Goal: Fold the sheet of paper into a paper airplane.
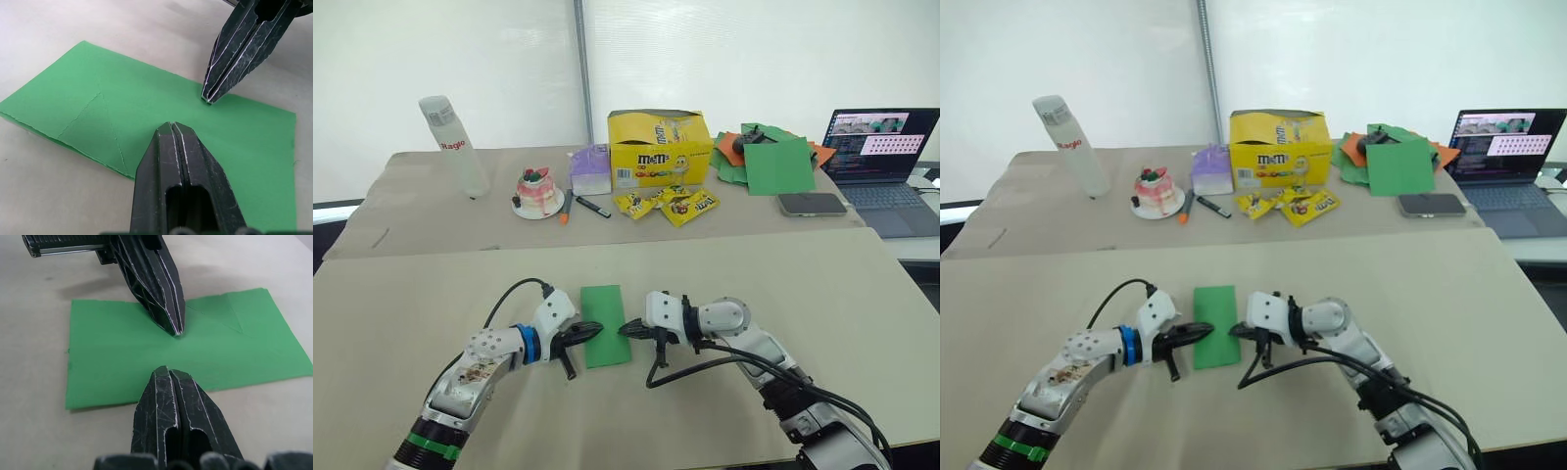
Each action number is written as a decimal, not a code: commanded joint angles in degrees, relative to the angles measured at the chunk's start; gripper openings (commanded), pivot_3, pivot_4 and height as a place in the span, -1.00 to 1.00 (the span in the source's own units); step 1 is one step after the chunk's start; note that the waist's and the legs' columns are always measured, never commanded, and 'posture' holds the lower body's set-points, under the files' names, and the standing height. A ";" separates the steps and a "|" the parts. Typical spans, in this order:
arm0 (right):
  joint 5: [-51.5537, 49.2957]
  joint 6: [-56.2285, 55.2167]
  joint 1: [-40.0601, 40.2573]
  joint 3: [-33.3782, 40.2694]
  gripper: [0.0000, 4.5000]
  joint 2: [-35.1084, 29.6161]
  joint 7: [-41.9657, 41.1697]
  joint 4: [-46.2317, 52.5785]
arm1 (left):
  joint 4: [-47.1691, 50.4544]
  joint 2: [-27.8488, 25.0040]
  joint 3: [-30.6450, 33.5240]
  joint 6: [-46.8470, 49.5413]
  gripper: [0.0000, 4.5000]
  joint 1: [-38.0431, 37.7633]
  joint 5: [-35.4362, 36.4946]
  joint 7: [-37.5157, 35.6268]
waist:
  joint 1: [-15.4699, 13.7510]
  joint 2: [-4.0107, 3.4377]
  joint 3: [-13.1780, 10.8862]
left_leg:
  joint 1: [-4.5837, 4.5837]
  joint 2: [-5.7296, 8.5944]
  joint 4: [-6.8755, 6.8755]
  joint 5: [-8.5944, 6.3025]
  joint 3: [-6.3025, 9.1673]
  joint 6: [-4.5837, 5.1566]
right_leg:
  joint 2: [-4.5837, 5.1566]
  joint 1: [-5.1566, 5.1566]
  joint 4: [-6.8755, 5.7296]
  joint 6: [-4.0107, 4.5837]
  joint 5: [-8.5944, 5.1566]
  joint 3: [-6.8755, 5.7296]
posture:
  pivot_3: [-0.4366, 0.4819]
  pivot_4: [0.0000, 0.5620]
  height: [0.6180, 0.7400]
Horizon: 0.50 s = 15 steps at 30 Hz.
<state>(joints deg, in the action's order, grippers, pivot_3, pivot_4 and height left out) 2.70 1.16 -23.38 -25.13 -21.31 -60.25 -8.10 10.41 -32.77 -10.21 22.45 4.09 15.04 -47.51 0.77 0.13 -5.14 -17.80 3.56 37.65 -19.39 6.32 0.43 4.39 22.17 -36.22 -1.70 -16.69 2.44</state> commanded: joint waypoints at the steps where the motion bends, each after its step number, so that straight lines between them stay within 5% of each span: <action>1: 1.36 -0.04 1.30 -2.51 -0.98 -1.13 -1.65 -1.39 | -2.19 -0.22 -1.43 1.66 -1.00 -1.32 -1.48 0.15 | -0.04 0.00 0.00 | 0.00 0.00 0.00 0.00 0.00 0.00 | 0.00 0.00 0.00 0.00 0.00 0.00 | -0.05 -0.47 1.00; 15: -3.15 6.37 10.71 -4.79 -0.98 -5.62 -5.38 9.97 | -0.80 -0.65 -0.73 2.79 -1.00 -1.79 -0.70 0.20 | -0.11 0.03 0.02 | 0.02 0.00 -0.17 -0.03 0.00 0.05 | 0.03 -0.03 0.13 0.00 0.00 0.03 | -0.05 -0.47 1.00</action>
<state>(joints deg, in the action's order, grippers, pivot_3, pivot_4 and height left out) -1.36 4.90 -14.87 -25.72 -26.15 -63.42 2.36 11.02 -32.83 -9.88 22.89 3.46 15.46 -47.38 0.66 0.16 -5.12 -17.77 3.56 37.46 -19.42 6.31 0.47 4.41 22.14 -36.09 -1.70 -16.69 2.47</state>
